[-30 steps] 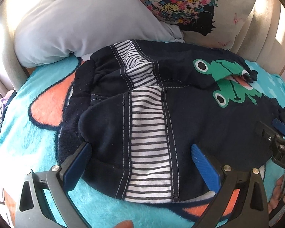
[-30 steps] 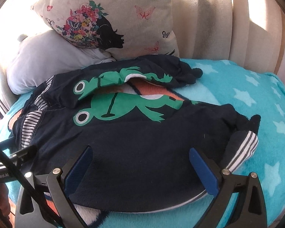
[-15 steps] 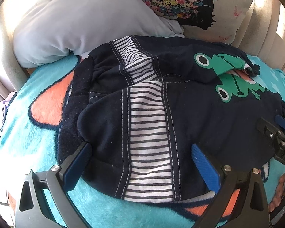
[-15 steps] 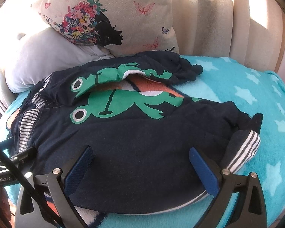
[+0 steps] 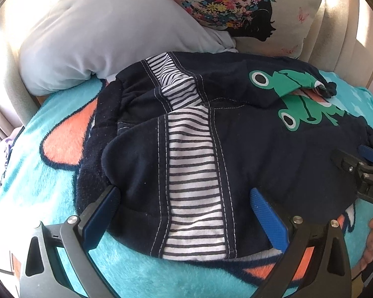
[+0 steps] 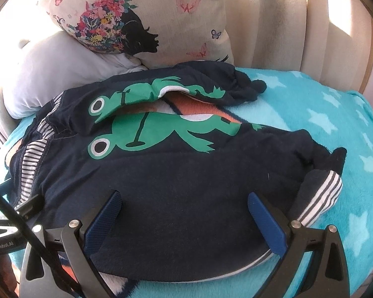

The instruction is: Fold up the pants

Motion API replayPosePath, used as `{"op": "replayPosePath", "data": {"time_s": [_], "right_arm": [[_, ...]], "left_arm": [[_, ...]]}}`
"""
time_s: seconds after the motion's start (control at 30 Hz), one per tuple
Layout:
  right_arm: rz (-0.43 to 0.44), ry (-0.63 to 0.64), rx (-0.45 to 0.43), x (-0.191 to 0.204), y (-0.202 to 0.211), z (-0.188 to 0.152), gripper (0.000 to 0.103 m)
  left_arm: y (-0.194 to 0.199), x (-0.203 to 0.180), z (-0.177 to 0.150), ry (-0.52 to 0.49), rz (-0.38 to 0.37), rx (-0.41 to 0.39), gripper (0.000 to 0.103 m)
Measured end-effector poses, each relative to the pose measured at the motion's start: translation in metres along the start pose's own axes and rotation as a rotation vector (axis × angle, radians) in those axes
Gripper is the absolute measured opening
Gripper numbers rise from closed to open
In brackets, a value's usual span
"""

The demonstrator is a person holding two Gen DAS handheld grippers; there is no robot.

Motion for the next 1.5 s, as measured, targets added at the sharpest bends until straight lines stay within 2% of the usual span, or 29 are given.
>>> {"op": "replayPosePath", "data": {"time_s": [0.13, 0.3, 0.37, 0.5, 0.6, 0.7, 0.87, 1.1, 1.33, 1.5], "right_arm": [[0.002, 0.004, 0.009, 0.0, -0.001, 0.0, 0.103], [-0.006, 0.031, 0.027, 0.001, -0.002, 0.001, 0.103], [-0.02, 0.032, 0.027, 0.0, 0.002, 0.001, 0.103], [-0.109, 0.054, -0.021, -0.009, 0.028, 0.009, 0.103], [-0.107, 0.041, -0.068, -0.019, 0.049, 0.018, 0.103], [-0.116, 0.05, -0.075, -0.031, 0.056, 0.026, 0.103], [-0.124, 0.094, -0.056, -0.047, 0.052, 0.039, 0.103], [-0.109, 0.144, -0.087, -0.064, 0.042, 0.074, 0.103], [-0.124, 0.204, -0.031, -0.075, 0.009, 0.091, 0.103], [-0.05, 0.187, 0.011, -0.084, -0.018, 0.101, 0.103]], "left_arm": [[0.002, -0.001, -0.001, -0.018, 0.005, 0.005, 0.103], [0.014, 0.0, 0.003, -0.004, -0.037, 0.006, 0.103], [0.025, 0.005, 0.006, 0.001, -0.043, -0.017, 0.103], [0.044, 0.01, 0.02, -0.01, -0.03, -0.091, 0.103], [0.054, 0.014, 0.034, -0.01, -0.015, -0.143, 0.103], [0.056, 0.016, 0.044, -0.027, 0.003, -0.173, 0.103], [0.046, 0.016, 0.058, -0.043, 0.015, -0.162, 0.103], [0.019, 0.016, 0.082, -0.024, -0.002, -0.107, 0.103], [-0.002, 0.012, 0.113, -0.052, 0.033, -0.122, 0.103], [-0.018, 0.01, 0.128, -0.052, 0.03, -0.096, 0.103]]}}
Point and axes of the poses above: each gripper's, at about its wrist camera, not at the fingertips, and y roughly against the way its jaws point, x to its left, z to its top, the point moved 7 cm from there along -y, roughly the way its jaws point, and after that the axes turned 14 degrees about y, right-handed, at the moved point
